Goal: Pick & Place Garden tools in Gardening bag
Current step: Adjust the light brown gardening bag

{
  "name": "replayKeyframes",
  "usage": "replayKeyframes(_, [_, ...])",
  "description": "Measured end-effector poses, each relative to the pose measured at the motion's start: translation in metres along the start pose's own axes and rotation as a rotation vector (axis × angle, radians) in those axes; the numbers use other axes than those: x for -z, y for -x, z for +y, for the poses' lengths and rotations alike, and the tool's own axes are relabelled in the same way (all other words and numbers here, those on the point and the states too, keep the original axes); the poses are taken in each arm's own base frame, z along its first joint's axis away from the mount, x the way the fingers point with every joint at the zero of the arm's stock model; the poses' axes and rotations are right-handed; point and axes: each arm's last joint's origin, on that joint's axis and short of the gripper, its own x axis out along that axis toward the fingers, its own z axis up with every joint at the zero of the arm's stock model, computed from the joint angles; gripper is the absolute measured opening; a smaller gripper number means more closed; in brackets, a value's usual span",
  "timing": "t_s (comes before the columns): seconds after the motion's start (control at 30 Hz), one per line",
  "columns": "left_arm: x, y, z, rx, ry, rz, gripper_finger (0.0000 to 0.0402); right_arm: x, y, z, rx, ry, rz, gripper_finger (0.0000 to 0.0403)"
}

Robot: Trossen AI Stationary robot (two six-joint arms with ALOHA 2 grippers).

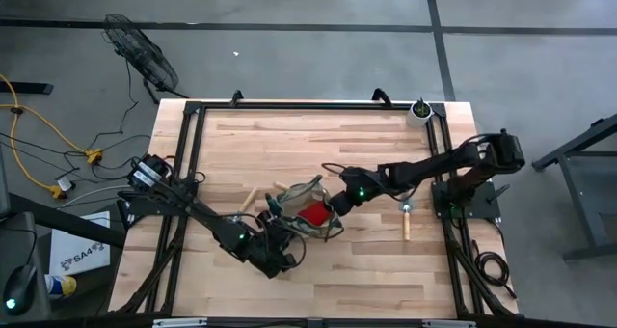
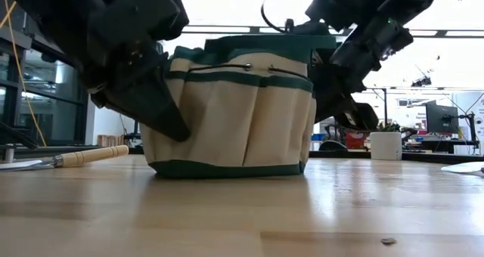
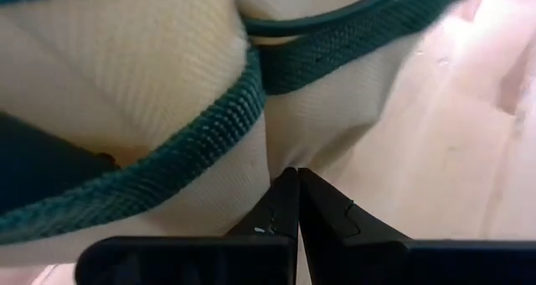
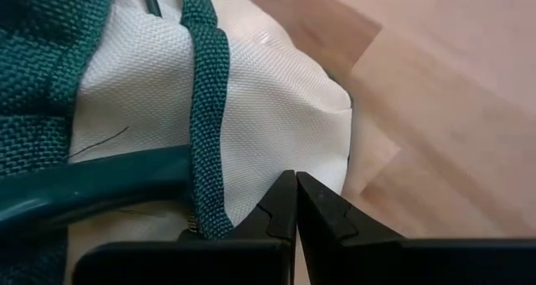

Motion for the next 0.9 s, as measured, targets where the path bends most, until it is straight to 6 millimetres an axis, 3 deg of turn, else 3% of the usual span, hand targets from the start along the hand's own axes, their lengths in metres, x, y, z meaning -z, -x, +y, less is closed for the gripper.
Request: replayKeyframes(0.9, [0.009, 0.0, 0.015, -0.113, -0.073, 0.12, 0.0, 0.064, -0.001, 0.028, 0.012, -0.099, -0.023, 0.0002])
